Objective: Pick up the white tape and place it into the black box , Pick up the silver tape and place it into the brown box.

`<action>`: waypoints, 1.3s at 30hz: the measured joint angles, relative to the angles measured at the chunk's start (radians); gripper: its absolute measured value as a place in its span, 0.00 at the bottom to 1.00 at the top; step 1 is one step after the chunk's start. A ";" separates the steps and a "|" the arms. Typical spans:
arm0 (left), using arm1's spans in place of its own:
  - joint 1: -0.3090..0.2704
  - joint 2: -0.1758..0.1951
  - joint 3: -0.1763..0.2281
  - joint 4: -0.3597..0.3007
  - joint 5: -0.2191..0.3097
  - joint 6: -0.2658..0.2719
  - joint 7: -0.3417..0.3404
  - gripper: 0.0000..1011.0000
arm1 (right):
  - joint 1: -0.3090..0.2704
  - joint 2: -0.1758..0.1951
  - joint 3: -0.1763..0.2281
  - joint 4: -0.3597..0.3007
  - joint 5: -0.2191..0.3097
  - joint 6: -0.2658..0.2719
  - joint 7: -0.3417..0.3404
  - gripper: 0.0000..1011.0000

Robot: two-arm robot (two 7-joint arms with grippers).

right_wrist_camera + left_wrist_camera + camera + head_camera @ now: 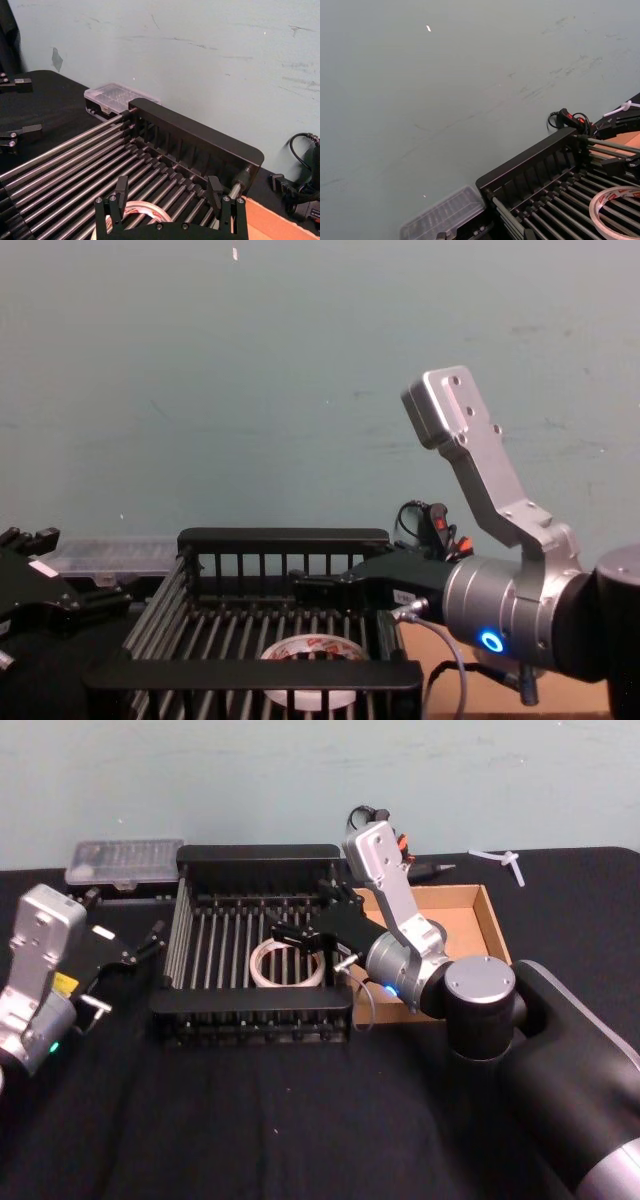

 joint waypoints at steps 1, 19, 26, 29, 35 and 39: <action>0.000 0.000 0.000 0.000 0.000 0.000 0.000 0.99 | -0.001 0.000 0.002 -0.001 0.000 0.000 0.002 0.99; 0.000 0.000 0.000 0.000 0.000 0.000 0.000 0.99 | -0.078 0.049 0.097 -0.157 0.023 0.001 -0.012 0.99; 0.000 0.000 0.000 0.000 0.000 0.000 0.000 0.99 | -0.115 0.084 0.158 -0.213 0.033 -0.003 -0.041 0.99; 0.000 0.000 0.000 0.000 0.000 0.000 0.000 0.99 | -0.131 0.099 0.183 -0.232 0.034 -0.007 -0.051 0.99; 0.000 0.000 0.000 0.000 0.000 0.000 0.000 0.99 | -0.164 0.127 0.229 -0.256 0.034 -0.008 -0.068 0.99; 0.000 0.000 0.000 0.000 0.000 0.000 0.000 0.99 | -0.185 0.141 0.254 -0.259 0.031 -0.005 -0.074 0.99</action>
